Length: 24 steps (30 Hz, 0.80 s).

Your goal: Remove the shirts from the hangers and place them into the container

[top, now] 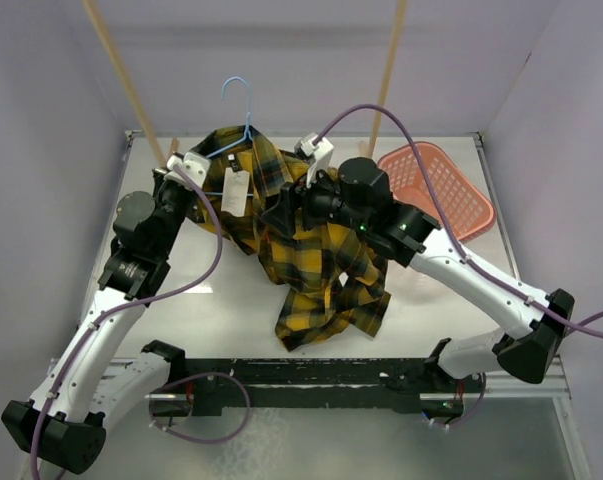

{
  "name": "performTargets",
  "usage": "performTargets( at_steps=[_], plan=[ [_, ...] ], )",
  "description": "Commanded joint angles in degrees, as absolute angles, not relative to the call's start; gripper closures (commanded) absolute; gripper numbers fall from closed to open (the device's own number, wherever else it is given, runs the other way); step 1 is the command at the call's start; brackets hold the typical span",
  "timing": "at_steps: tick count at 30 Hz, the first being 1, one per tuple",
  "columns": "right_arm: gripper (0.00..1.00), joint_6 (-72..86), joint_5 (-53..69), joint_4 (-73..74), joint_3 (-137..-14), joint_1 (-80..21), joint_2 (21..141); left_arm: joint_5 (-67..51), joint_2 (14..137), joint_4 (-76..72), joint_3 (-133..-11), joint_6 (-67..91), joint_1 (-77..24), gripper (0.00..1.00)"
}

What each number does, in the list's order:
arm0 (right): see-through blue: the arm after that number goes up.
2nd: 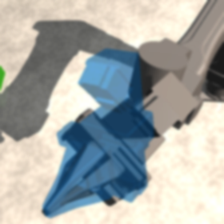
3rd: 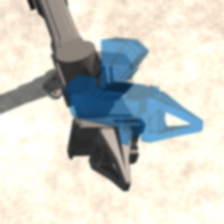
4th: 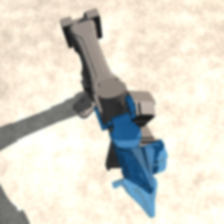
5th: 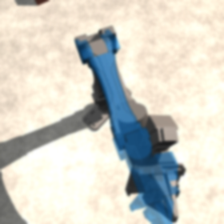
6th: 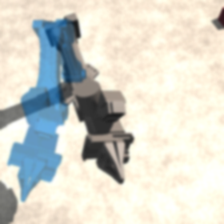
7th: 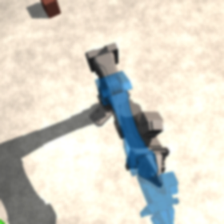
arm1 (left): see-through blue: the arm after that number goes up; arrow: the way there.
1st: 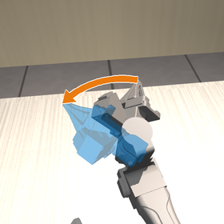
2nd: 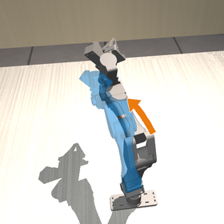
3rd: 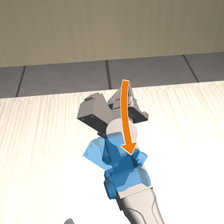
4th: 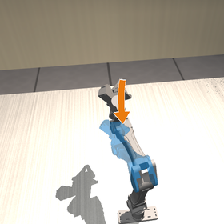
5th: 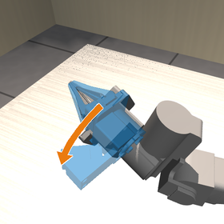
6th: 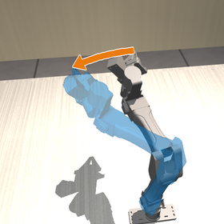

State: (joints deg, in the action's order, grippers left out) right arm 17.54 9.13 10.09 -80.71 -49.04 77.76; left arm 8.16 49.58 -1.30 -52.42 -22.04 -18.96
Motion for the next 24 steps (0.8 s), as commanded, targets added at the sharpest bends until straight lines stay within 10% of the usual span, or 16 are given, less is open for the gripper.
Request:
performTargets(
  at_steps=[1, 10, 13, 16, 24],
  plan=[
    [0.27, 16.73, 3.16, 2.75, -84.18, -51.28, 78.74, 9.02, 48.97, -5.98, -55.97, -20.64, -19.34, 1.00],
    [0.34, 16.13, -8.28, -1.88, -86.14, -56.21, 86.06, 8.54, 47.43, -6.55, -55.15, -19.85, -19.34, 1.00],
    [0.57, 14.47, -13.23, -1.57, -87.56, -58.12, 87.77, 8.59, 47.29, -6.59, -54.94, -19.95, -19.34, 1.00],
    [1.00, 13.38, -18.30, 0.11, -88.01, -59.24, 87.35, 8.70, 47.12, -6.66, -54.69, -19.89, -19.34, 1.00],
    [1.00, 7.39, -32.95, 13.10, -87.57, -59.29, 74.67, 10.98, 46.61, -5.70, -54.21, -20.08, -19.42, 1.00]
  ],
)
